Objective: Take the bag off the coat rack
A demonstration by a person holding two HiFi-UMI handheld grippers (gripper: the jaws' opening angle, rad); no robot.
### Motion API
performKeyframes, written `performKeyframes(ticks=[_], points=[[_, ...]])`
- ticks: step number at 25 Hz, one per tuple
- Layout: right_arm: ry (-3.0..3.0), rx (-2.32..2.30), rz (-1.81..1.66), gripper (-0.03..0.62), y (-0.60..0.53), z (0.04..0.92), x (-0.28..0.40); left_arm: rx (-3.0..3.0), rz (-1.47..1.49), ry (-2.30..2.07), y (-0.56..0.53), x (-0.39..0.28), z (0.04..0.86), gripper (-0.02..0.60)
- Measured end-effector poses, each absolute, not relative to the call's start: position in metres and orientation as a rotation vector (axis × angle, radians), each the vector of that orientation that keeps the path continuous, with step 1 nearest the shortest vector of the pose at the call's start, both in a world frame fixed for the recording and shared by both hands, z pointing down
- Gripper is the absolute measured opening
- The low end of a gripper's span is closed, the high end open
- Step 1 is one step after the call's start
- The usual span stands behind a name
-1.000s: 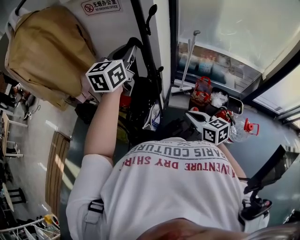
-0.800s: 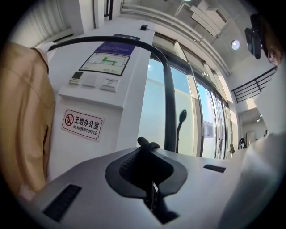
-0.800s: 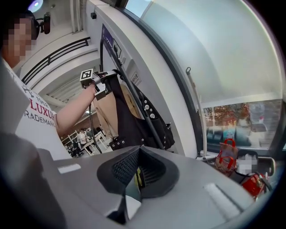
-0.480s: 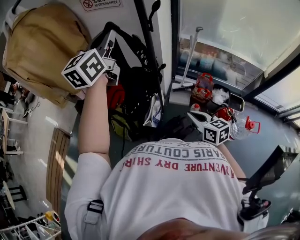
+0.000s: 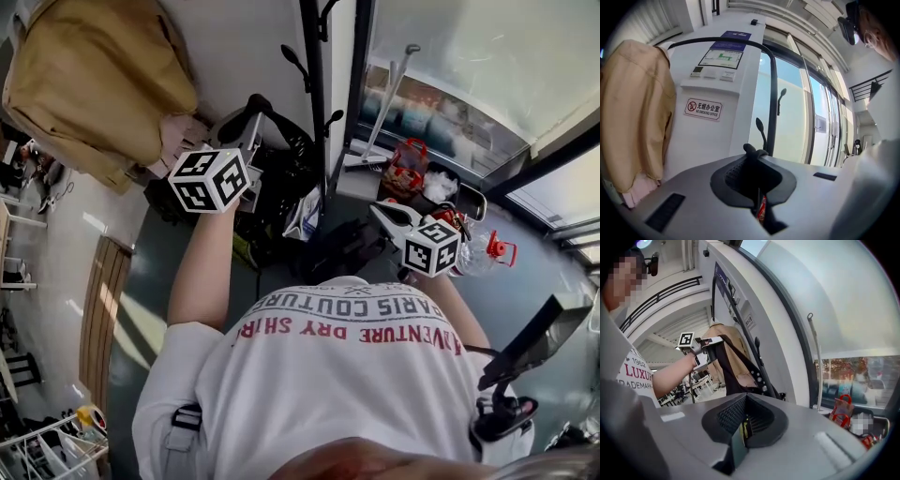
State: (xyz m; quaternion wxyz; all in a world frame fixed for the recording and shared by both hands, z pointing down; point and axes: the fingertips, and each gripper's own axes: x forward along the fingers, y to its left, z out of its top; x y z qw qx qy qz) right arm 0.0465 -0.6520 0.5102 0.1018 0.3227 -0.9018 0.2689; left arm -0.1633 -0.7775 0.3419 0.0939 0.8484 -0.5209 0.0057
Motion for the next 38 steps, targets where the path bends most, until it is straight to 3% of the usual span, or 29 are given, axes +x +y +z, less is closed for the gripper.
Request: performKeyframes(ticks=[7,14,32,38], points=[[-2.713,0.887,0.609,0.002,-0.658,0.474,0.022,2.417,0.088,-1.544,-0.738,-0.176,0.388,0.003],[-2.792,0.868,0.541,0.002,-0.611,0.436,-0.006,2.404,0.072,-1.516,-0.660,-0.187,0.383,0.003],[-2.723,1.026,0.529,0.002,-0.303,0.423,-0.056,2.455,0.123,-1.316,-0.330,-0.231,0.409,0.003],[-2.727,0.990,0.481,0.002,-0.228,0.417,-0.054,2.435,0.149,-1.285,-0.230,-0.214,0.431,0.003]])
